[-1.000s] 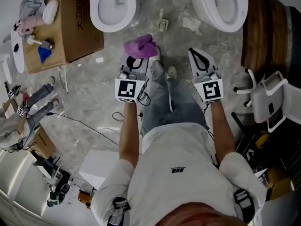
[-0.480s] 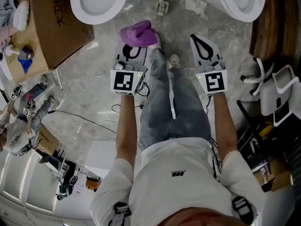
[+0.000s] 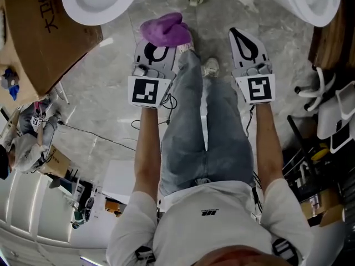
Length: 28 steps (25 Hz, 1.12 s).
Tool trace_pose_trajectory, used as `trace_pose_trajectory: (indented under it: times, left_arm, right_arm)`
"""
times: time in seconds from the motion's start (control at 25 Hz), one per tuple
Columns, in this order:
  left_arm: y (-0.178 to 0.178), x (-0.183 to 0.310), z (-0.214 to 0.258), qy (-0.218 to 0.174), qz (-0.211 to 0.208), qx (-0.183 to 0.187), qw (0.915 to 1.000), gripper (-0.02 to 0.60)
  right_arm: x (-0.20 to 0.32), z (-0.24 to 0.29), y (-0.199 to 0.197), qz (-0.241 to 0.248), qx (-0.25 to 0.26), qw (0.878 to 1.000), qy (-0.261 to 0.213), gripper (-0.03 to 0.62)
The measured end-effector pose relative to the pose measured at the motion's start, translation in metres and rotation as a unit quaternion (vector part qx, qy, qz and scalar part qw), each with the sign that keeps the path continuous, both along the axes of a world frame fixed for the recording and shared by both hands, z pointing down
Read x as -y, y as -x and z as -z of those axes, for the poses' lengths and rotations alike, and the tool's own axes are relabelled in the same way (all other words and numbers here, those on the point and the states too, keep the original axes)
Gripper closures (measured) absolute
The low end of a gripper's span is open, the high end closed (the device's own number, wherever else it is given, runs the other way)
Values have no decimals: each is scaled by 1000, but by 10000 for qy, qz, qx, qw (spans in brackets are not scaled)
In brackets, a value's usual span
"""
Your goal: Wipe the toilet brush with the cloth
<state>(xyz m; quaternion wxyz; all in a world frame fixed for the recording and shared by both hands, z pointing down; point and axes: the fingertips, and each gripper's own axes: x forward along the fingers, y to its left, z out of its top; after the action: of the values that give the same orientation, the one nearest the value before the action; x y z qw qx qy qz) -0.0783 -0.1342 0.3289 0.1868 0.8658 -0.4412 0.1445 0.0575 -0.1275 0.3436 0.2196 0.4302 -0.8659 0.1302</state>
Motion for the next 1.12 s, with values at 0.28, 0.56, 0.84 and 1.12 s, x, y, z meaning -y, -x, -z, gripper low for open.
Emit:
trace_pose_trajectory:
  times: [0.28, 0.56, 0.84, 1.12]
  left_arm:
    - [2, 10, -65, 51, -99, 59, 9999, 511]
    - [2, 26, -128, 15, -248, 77, 9997, 509]
    - [-2, 41, -199, -136, -501, 63, 9986, 509]
    - [-8, 53, -256, -286, -734, 82, 9969, 506]
  right_arm:
    - [11, -73, 1, 111, -45, 9999, 64, 597]
    - [28, -143, 5, 327, -190, 9993, -7, 594]
    - [44, -224, 18, 648, -388, 9971, -98, 580]
    - [58, -293, 28, 927, -500, 9943, -168, 560]
